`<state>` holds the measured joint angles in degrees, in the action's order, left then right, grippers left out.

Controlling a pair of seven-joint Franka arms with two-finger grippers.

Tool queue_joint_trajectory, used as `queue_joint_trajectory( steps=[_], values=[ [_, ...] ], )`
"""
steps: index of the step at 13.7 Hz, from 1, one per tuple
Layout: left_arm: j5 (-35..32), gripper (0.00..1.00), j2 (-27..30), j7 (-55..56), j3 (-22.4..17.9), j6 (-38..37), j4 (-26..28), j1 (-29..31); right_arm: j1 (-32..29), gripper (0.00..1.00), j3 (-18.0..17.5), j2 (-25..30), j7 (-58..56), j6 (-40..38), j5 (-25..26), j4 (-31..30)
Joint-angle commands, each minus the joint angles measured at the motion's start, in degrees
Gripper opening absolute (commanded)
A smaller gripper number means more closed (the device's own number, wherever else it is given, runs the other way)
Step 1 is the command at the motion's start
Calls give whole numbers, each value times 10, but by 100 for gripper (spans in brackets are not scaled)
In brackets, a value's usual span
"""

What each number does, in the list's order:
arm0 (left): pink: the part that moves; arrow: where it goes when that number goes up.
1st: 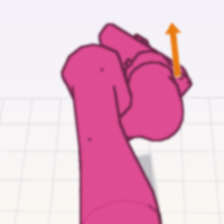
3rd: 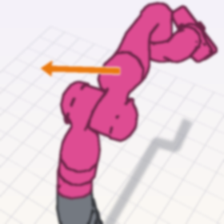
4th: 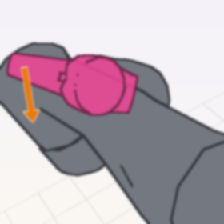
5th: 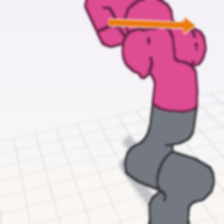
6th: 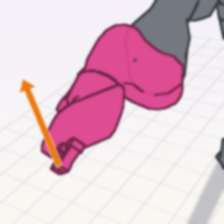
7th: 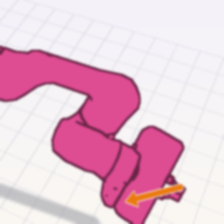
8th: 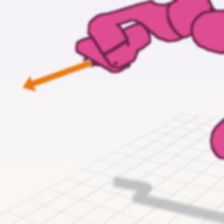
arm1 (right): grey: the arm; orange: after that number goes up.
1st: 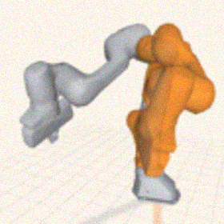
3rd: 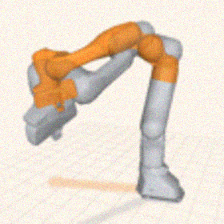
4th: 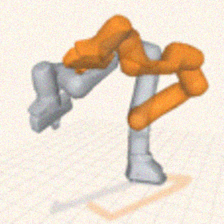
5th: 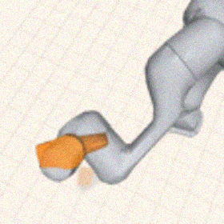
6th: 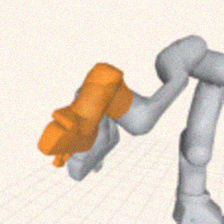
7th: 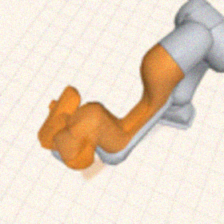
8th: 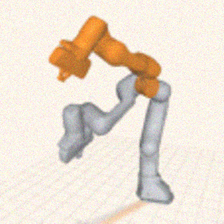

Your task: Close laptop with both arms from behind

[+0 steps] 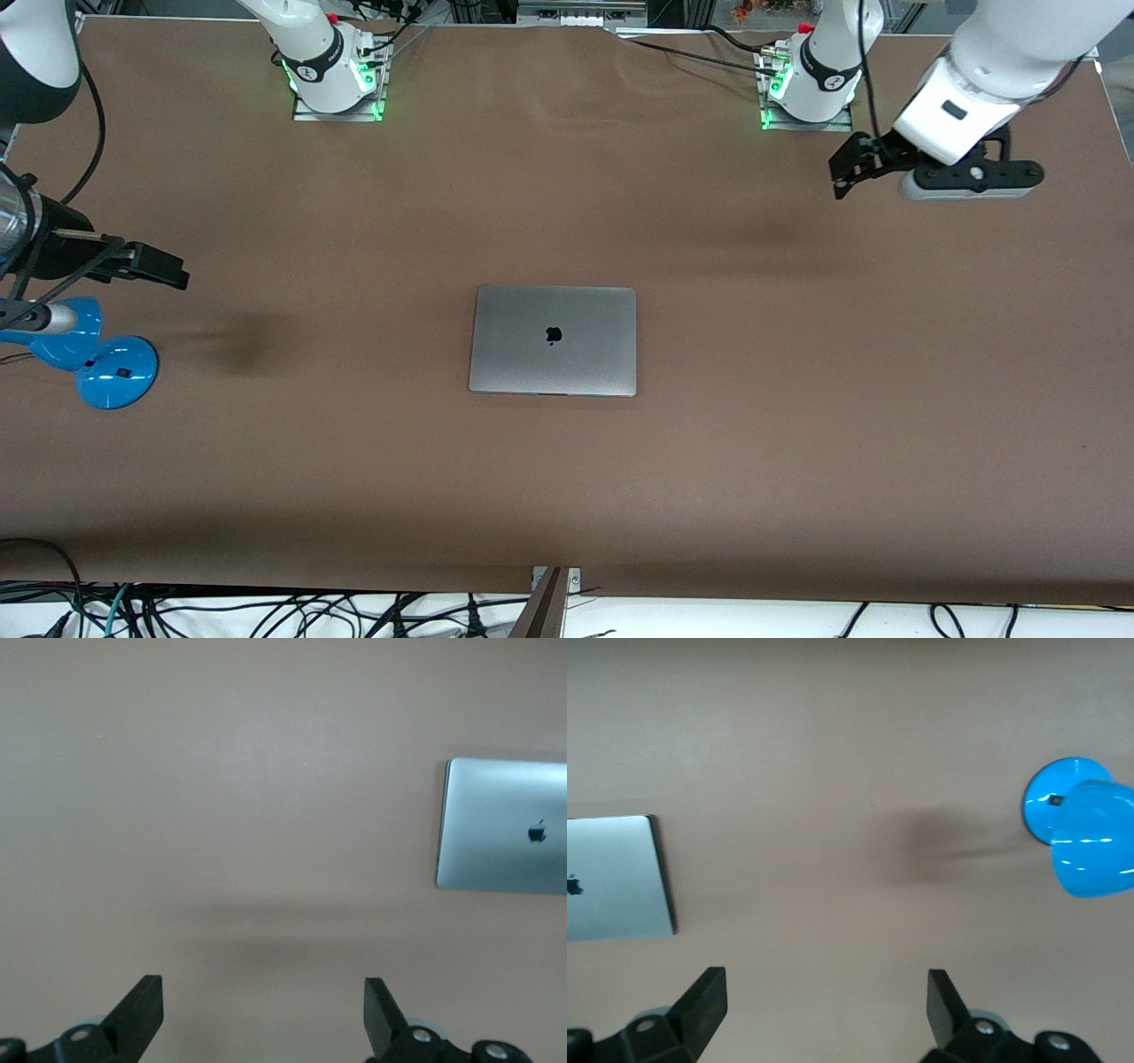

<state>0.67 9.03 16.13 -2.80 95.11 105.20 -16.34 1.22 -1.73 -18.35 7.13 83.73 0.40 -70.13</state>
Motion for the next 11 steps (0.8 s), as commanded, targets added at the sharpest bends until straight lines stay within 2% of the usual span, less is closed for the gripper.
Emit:
queue_joint_trajectory(
  steps=[1, 6, 11],
  values=[
    [15, 100, 25, -64, -42, -29, 10, -5, -13, 100, -6, 16, -42, -8, 15, -8],
    [4, 100, 39, -181, -130, -58, 9, -1, -18, 100, -6, 16, -44, -5, 12, -9],
    [-49, 100, 32, -125, -127, -85, -10, -7, -17, 100, -3, 15, -44, -9, 16, -5]
  ],
)
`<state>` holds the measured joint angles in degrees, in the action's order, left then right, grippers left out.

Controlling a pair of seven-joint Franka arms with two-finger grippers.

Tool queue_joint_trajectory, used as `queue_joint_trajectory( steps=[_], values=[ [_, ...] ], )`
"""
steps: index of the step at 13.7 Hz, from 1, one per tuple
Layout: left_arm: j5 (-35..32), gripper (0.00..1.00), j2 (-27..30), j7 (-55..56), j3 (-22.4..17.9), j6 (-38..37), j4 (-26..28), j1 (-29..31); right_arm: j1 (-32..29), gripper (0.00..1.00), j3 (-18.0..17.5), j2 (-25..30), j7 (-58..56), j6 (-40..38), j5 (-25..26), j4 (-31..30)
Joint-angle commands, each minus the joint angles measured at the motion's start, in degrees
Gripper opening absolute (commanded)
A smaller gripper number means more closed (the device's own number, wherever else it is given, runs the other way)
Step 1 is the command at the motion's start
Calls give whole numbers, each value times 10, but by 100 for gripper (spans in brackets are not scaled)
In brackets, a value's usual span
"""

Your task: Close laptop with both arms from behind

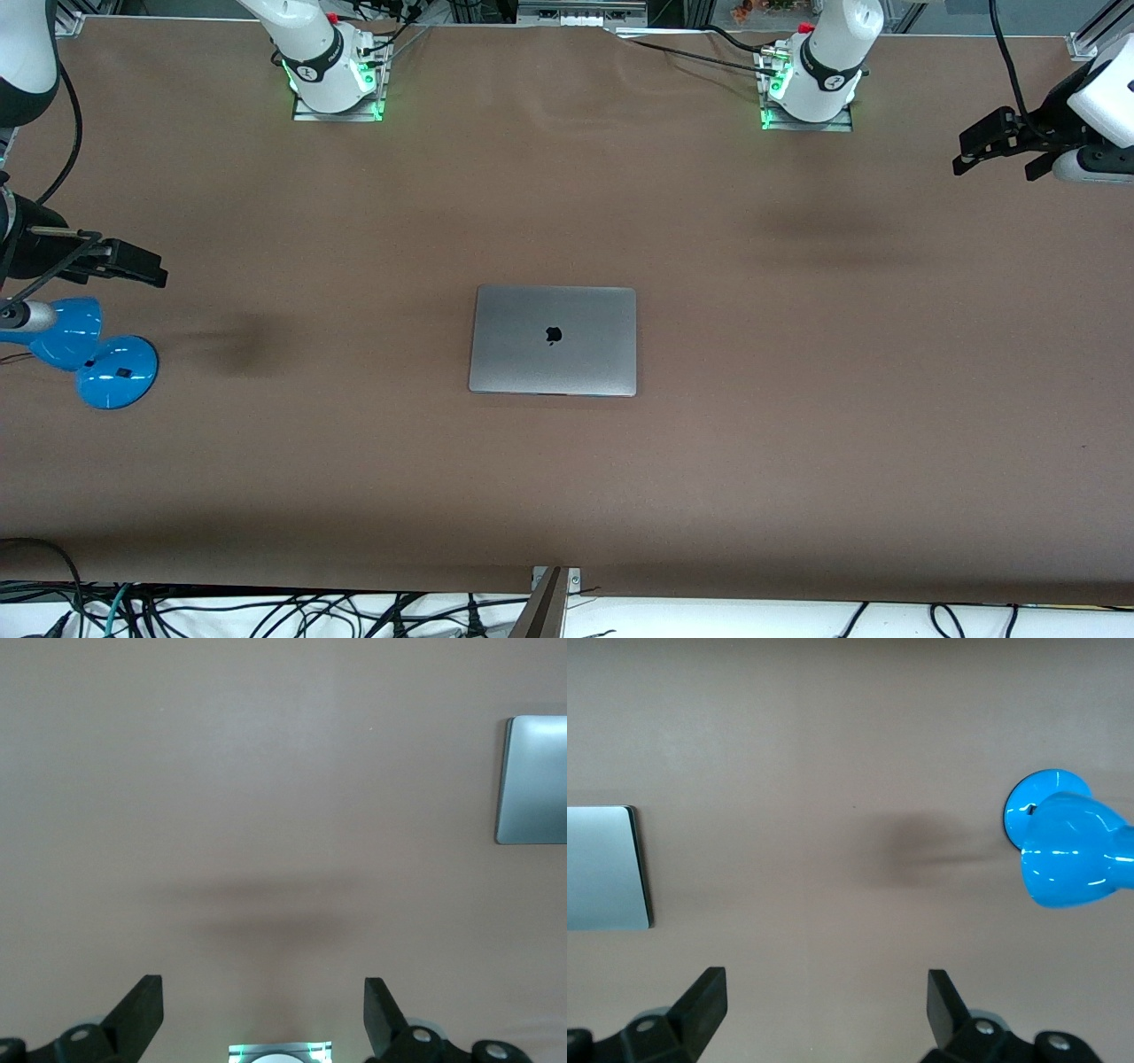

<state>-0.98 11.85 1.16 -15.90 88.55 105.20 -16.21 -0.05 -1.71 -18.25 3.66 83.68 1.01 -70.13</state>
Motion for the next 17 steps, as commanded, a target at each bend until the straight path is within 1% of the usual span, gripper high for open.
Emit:
queue_joint_trajectory(
  steps=[1, 2, 3, 4, 5, 6, 8, 9, 11, 13, 17],
  values=[
    [-43, 100, -2, 31, 5, -34, -22, -12, -5, 100, -3, 14, -8, -9, 11, -5],
    [-42, 100, -16, 33, 7, -47, -45, -8, -5, 100, -3, 14, -8, -10, 10, -5],
    [-39, 100, -32, 33, 17, -57, -69, -1, -5, 100, -4, 15, -8, -11, 9, -5],
    [-34, 100, -46, 33, 36, -65, -88, 19, -5, 100, -2, 15, -8, -11, 9, -5],
    [-34, 100, -56, 34, 68, -68, -101, 43, -5, 100, -1, 15, -9, -10, 9, -5],
    [-34, 100, -64, 36, 86, -68, -108, 58, -5, 100, 0, 15, -9, -10, 5, -5],
    [-32, 100, -84, 64, 96, -68, -129, 66, -6, 100, -1, 15, -9, -10, 8, -5],
    [-32, 100, -90, 67, 112, -69, -136, 77, -6, 100, -1, 15, -8, -10, 8, -6],
    [-33, 100, -91, 67, 111, -70, -137, 65, -6, 100, -2, 15, -8, -10, 12, -5],
    [-32, 100, -92, 67, 66, -70, -137, 22, -6, 100, -1, 15, -9, -10, 12, -5],
    [-32, 100, -91, 60, 61, -71, -137, 17, -6, 100, 6, 15, -9, -21, 12, -5]
  ],
)
